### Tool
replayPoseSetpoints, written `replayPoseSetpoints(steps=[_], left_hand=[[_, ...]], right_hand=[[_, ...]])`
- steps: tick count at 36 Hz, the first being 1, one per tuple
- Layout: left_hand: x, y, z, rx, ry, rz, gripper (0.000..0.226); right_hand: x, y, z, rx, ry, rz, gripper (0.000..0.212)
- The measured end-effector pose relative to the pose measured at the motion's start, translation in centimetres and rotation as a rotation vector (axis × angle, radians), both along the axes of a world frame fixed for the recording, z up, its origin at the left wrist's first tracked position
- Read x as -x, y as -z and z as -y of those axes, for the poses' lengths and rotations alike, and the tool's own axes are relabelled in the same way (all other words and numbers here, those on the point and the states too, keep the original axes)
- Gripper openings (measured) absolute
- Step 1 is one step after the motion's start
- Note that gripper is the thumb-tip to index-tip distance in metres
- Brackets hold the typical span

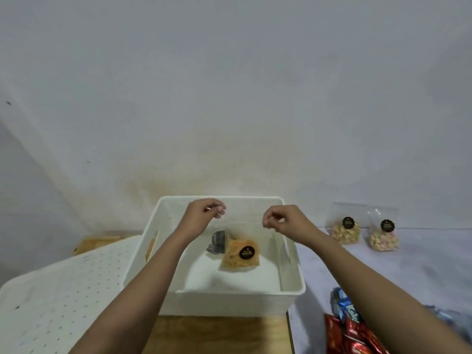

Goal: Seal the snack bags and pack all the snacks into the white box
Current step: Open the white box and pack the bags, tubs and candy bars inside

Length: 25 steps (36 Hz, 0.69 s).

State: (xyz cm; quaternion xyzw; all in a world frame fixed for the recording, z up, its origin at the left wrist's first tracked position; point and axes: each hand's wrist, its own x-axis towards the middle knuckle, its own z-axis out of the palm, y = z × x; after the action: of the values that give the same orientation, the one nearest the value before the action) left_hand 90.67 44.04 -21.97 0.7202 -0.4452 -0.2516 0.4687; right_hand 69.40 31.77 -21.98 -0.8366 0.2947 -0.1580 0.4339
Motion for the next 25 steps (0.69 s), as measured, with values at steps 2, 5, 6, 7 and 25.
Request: replayPoseSetpoints(steps=[2,5,6,7,25], left_hand=[[0.2,1.9,0.6,-0.027,0.011,-0.062,0.013],[0.8,4.6,2.0,-0.072,0.036,-0.125,0.015],[0.9,5.2,2.6,-0.081,0.039,-0.136,0.017],[1.0,5.8,3.3,-0.086,0.039,-0.145,0.018],[-0.8,8.4,11.7,-0.102,0.042,-0.28,0.018]], right_hand=[[-0.4,2.0,0.6,0.125,0.047,-0.108,0.01],[-1.0,3.7,1.4,0.204,0.135,-0.165,0.011],[-1.1,4.1,1.7,0.215,0.151,-0.169,0.012],[-1.3,4.6,2.1,0.226,0.161,-0.18,0.013],[-3.0,7.9,6.1,0.377,0.371,-0.194,0.013]])
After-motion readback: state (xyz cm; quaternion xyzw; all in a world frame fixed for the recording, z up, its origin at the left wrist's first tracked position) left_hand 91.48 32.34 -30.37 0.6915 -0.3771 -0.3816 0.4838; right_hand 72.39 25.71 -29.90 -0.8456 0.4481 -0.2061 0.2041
